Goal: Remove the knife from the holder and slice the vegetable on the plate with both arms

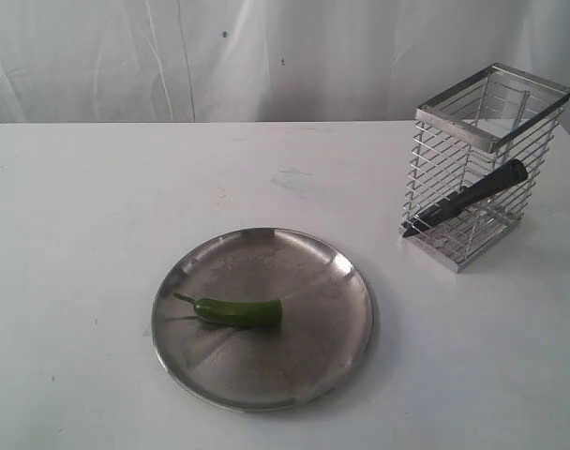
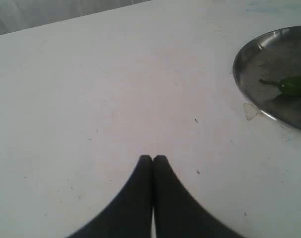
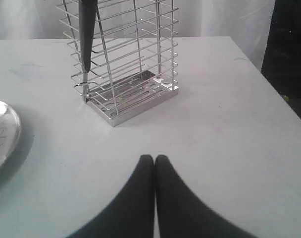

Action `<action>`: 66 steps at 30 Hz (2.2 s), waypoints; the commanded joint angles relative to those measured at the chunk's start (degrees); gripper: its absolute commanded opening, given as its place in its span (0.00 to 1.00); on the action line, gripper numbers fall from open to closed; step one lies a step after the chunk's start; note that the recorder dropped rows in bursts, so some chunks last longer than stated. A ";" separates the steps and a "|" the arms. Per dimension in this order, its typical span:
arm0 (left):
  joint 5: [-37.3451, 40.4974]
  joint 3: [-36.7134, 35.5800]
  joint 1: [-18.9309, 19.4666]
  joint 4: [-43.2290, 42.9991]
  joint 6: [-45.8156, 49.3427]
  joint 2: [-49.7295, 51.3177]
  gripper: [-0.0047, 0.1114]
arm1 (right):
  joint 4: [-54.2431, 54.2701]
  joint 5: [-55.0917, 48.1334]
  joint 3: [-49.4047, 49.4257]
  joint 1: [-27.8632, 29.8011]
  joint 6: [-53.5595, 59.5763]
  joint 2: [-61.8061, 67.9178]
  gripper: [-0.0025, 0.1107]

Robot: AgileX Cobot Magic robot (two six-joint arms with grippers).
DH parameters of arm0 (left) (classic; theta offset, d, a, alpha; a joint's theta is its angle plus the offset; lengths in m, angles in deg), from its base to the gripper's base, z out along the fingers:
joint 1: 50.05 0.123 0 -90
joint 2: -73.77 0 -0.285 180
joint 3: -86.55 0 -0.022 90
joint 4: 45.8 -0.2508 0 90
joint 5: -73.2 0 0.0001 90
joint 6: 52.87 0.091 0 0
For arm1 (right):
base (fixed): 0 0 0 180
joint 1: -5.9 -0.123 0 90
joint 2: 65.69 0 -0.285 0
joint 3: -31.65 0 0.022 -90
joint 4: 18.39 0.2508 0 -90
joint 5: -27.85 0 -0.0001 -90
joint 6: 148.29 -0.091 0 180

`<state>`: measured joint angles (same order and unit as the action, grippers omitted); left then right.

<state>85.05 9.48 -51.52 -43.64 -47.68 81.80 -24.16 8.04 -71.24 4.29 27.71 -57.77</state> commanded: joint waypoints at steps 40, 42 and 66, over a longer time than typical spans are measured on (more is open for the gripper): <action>-0.21 -0.14 -4.64 0.75 -0.26 -0.24 0.04 | -38.77 22.60 -39.19 0.07 -23.06 6.84 0.02; -0.21 -0.14 -4.64 0.75 -0.26 -0.24 0.04 | -42.96 4.35 -38.60 -0.07 -22.24 13.08 0.02; -0.21 -0.14 -4.64 0.75 -0.26 -0.24 0.04 | 16.18 -25.16 -53.11 -2.33 21.85 70.61 0.43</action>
<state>85.05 9.48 -56.01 -43.64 -47.68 81.80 -7.95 -21.45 -124.03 1.87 49.07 12.77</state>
